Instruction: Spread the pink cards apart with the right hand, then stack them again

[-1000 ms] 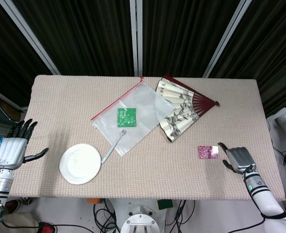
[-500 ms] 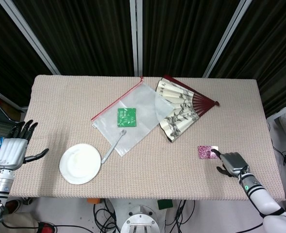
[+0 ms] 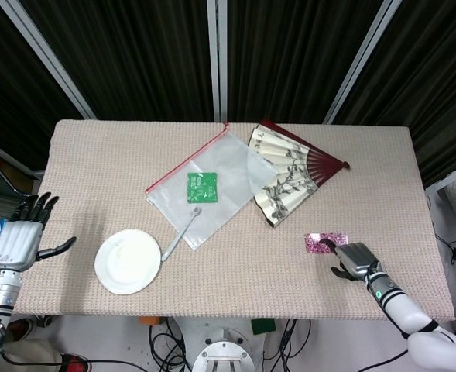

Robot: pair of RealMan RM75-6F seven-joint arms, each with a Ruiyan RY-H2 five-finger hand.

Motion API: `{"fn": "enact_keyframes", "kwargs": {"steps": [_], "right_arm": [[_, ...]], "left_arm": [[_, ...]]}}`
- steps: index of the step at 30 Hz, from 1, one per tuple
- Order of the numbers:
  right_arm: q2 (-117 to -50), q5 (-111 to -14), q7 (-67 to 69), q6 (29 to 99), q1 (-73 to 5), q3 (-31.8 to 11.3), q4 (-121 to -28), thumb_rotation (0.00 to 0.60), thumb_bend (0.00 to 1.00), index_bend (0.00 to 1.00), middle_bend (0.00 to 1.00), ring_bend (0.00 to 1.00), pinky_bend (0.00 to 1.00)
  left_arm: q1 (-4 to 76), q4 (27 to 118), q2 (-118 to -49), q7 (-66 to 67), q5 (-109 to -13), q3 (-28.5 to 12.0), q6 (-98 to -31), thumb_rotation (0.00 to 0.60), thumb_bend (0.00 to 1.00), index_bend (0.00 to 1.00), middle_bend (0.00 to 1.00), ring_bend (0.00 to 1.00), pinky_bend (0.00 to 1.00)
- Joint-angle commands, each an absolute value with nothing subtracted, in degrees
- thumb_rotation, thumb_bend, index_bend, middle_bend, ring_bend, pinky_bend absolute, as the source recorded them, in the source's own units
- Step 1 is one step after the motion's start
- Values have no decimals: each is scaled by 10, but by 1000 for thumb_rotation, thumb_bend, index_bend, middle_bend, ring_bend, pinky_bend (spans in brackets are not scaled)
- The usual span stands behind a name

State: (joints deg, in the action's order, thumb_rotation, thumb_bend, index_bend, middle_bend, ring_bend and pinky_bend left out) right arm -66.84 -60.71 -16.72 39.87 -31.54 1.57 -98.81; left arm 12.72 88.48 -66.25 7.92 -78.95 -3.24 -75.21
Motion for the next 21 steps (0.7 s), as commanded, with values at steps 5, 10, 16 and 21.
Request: {"fn": "enact_keyframes", "kwargs": {"steps": [5, 10, 16, 21], "right_arm": [[-685, -598, -182, 401, -334, 15, -1001, 600, 1000, 138, 1000, 966, 871], [-698, -585, -196, 402, -351, 15, -1008, 600, 1000, 138, 1000, 966, 871], [-708, -571, -209, 405, -370, 15, -1022, 600, 1000, 138, 1000, 966, 871], [-718, -556, -218, 403, -387, 16, -1029, 600, 1000, 138, 1000, 966, 871]], "left_arm": [[125, 882, -662, 75, -788, -32, -752, 0, 49, 0, 0, 0, 150], [123, 880, -661, 70, -785, -32, -751, 0, 50, 0, 0, 0, 150], [122, 878, -657, 65, -784, -32, -751, 0, 50, 0, 0, 0, 150], [122, 875, -656, 58, -782, -33, -747, 0, 49, 0, 0, 0, 150]]}}
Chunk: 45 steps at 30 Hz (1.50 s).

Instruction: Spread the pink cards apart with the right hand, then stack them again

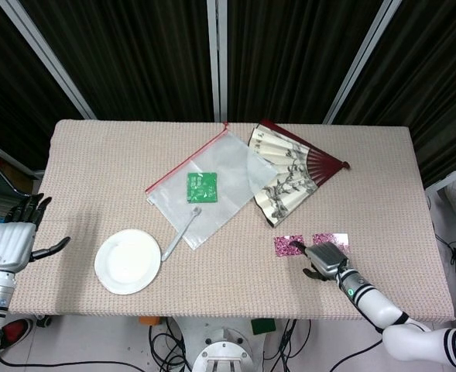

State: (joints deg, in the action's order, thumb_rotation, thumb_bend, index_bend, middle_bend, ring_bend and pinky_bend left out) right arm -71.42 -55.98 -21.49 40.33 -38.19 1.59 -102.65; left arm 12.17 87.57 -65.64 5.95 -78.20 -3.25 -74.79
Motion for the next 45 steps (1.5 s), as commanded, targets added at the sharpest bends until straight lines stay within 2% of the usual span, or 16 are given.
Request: {"fn": "enact_keyframes", "kwargs": {"steps": [1, 6, 13, 29, 38, 45], "right_arm": [[-719, -554, -218, 404, -389, 16, -1030, 600, 1000, 139, 1000, 966, 871], [-709, -562, -220, 432, -386, 20, -1048, 600, 1000, 140, 1000, 966, 871], [-644, -588, -203, 493, -344, 44, -1074, 600, 1000, 132, 1000, 966, 871], [-638, -558, -132, 423, -334, 56, -992, 600, 1000, 126, 1000, 966, 871], [-614, -568, -141, 405, -339, 71, -1022, 600, 1000, 219, 1000, 966, 871], [-593, -589, -150, 417, -332, 84, -1061, 600, 1000, 236, 1000, 966, 872]], "left_arm": [[122, 875, -656, 57, -782, -32, -746, 0, 49, 0, 0, 0, 150], [120, 874, -655, 53, -783, -32, -748, 0, 49, 0, 0, 0, 150], [117, 874, -652, 49, -785, -32, -753, 0, 50, 0, 0, 0, 150], [122, 887, -654, 72, -786, -31, -745, 0, 50, 0, 0, 0, 150], [125, 890, -657, 76, -786, -29, -740, 0, 50, 0, 0, 0, 150], [124, 891, -657, 76, -793, -26, -744, 0, 50, 0, 0, 0, 150]]}}
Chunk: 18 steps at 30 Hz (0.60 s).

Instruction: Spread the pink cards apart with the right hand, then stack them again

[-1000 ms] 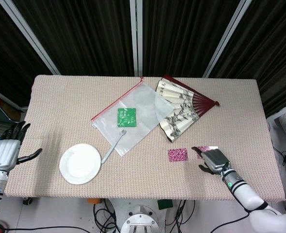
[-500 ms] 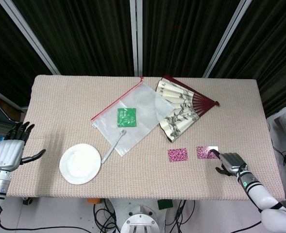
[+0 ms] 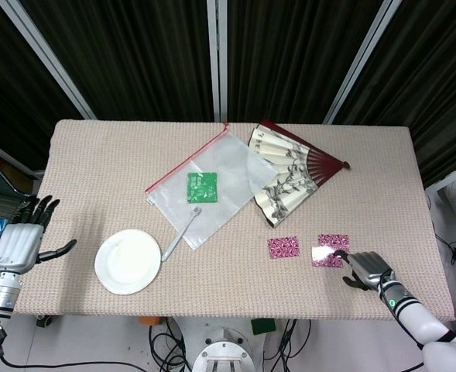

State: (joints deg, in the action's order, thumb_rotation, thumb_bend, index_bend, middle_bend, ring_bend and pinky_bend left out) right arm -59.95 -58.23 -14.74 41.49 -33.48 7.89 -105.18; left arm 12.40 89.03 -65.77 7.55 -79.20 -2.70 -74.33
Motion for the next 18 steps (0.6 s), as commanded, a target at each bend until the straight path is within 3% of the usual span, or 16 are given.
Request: {"fn": "enact_keyframes", "kwargs": {"steps": [1, 13, 18], "right_arm": [[-591, -590, -151, 415, -332, 86, -1065, 600, 1000, 238, 1000, 966, 871], [-566, -599, -149, 398, -338, 99, -1095, 600, 1000, 266, 1000, 966, 871], [-553, -638, -126, 451, -313, 85, -1105, 600, 1000, 273, 1000, 966, 871]], "left_arm": [[123, 891, -657, 76, -793, -26, -744, 0, 49, 0, 0, 0, 150], [121, 896, -652, 76, -792, -25, -746, 0, 50, 0, 0, 0, 150], [123, 898, -652, 77, -792, -26, -744, 0, 50, 0, 0, 0, 150]]}}
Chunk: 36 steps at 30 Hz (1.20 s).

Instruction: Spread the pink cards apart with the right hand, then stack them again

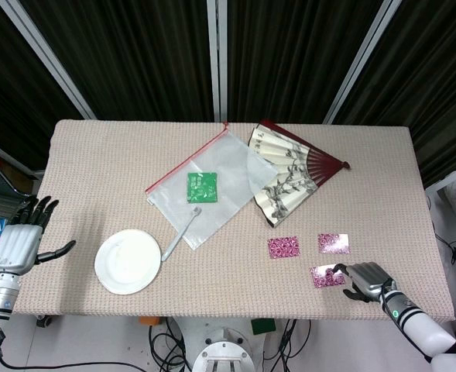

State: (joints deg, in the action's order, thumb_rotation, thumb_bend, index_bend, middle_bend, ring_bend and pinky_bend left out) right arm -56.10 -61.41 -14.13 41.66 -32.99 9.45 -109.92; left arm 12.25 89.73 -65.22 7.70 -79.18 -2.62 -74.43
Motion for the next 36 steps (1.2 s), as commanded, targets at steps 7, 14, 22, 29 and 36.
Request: {"fn": "enact_keyframes", "kwargs": {"steps": [7, 14, 22, 29, 36], "right_arm": [[-575, -736, -94, 658, -227, 42, -1072, 600, 674, 334, 929, 845, 770], [-659, -701, -177, 719, -205, 2, -997, 600, 294, 180, 2, 0, 0], [-718, -620, -229, 643, -241, -22, -946, 600, 287, 207, 0, 0, 0], [-771, -602, -254, 641, -245, -26, -898, 600, 294, 300, 0, 0, 0], [-792, -595, -249, 623, -245, -26, -879, 600, 305, 335, 0, 0, 0]], "left_arm": [[122, 895, -653, 73, -789, -27, -743, 0, 50, 0, 0, 0, 150], [126, 885, -660, 66, -791, -25, -735, 0, 49, 0, 0, 0, 150], [124, 879, -661, 59, -789, -24, -735, 0, 49, 0, 0, 0, 150], [123, 873, -661, 53, -784, -23, -728, 0, 49, 0, 0, 0, 150], [125, 870, -661, 48, -787, -21, -725, 0, 49, 0, 0, 0, 150]]}}
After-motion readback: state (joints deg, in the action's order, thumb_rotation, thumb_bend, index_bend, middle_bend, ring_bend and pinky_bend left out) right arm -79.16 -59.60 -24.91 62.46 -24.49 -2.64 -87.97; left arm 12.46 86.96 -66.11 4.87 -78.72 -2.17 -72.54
